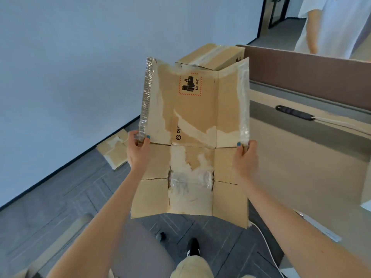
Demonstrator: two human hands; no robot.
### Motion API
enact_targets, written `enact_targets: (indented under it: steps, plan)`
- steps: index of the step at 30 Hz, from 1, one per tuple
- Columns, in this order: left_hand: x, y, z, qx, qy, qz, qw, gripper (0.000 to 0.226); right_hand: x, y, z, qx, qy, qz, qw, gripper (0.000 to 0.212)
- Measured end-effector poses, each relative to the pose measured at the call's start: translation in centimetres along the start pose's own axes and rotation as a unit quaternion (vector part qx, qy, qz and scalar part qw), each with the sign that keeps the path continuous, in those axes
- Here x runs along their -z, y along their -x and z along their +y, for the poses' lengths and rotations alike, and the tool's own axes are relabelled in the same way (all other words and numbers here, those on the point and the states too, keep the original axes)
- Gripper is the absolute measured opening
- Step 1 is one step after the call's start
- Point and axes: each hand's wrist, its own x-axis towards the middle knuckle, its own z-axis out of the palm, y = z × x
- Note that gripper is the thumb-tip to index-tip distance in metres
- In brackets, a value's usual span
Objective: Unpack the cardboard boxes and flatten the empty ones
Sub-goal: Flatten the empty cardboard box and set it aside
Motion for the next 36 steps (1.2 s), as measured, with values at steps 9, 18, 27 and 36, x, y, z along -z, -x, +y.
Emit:
enact_targets:
  steps: [9, 18, 27, 36]
  plan:
    - [8.1, -6.9, -2.6, 0.049, 0.005, 0.135, 0.990, 0.020, -12.5, -1.2, -8.9, 0.108, -0.073, -0.087, 0.988, 0.003]
    - [10.8, -22.7, -9.7, 0.095, 0.027, 0.223, 0.970, 0.020, -32.7, -6.2, -16.5, 0.175, 0.012, -0.126, 0.977, 0.016]
    - [11.4, -41.5, -18.0, 0.158, -0.016, 0.262, 0.952, 0.021, -55.1, -11.5, -21.0, 0.186, 0.013, -0.189, 0.964, 0.015]
    - [10.3, -52.0, -25.2, 0.195, -0.035, 0.279, 0.940, 0.017, -69.5, -14.5, -21.1, 0.198, 0.059, -0.203, 0.957, 0.014]
